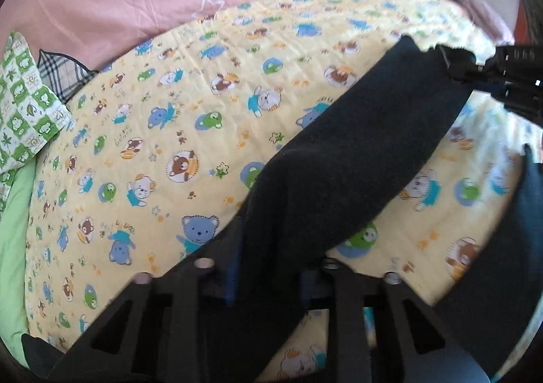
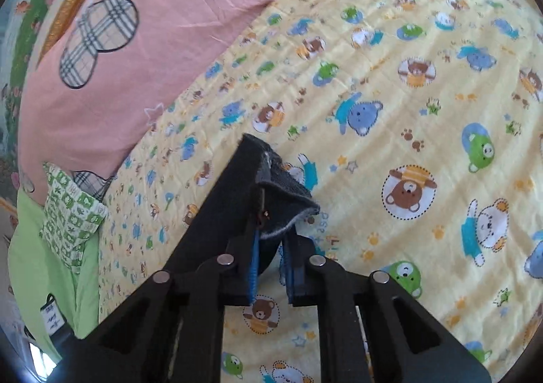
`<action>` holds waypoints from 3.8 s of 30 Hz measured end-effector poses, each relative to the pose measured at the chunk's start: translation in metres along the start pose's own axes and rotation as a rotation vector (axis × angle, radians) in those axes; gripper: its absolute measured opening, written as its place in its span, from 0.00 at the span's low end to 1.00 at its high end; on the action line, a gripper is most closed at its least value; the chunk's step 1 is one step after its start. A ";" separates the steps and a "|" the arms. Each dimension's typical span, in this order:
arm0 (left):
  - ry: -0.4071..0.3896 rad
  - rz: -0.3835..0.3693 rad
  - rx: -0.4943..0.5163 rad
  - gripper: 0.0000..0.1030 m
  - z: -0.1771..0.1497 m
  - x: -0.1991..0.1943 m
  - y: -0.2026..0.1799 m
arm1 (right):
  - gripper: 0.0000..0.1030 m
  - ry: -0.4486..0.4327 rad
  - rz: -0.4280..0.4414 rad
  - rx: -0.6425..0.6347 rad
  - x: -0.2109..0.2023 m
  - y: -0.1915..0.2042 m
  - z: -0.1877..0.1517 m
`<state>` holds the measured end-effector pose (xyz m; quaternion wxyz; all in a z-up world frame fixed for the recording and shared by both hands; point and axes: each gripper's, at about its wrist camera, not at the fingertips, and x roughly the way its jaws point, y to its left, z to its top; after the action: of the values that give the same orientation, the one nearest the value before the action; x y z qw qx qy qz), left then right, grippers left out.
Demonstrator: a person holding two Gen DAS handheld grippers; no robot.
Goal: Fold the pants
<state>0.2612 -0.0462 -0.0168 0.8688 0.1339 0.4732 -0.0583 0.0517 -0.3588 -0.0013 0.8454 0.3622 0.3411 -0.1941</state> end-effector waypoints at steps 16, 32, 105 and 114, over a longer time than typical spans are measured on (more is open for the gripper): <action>-0.087 -0.198 -0.006 0.15 -0.064 -0.110 -0.029 | 0.10 -0.005 0.093 -0.071 -0.112 -0.004 -0.042; -0.030 -0.233 0.046 0.19 -0.102 -0.107 -0.074 | 0.10 -0.009 -0.030 -0.101 -0.149 -0.050 -0.093; -0.064 -0.061 -0.870 0.22 -0.317 -0.149 0.203 | 0.49 0.120 -0.003 -1.161 -0.065 0.154 -0.312; -0.091 -0.115 -0.813 0.15 -0.319 -0.169 0.210 | 0.13 0.113 -0.065 -1.205 -0.057 0.156 -0.298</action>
<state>-0.0400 0.2426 -0.0029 0.8663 -0.2495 0.4255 0.0792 -0.0279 -0.0288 -0.0364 0.8761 -0.1811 0.4460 0.0270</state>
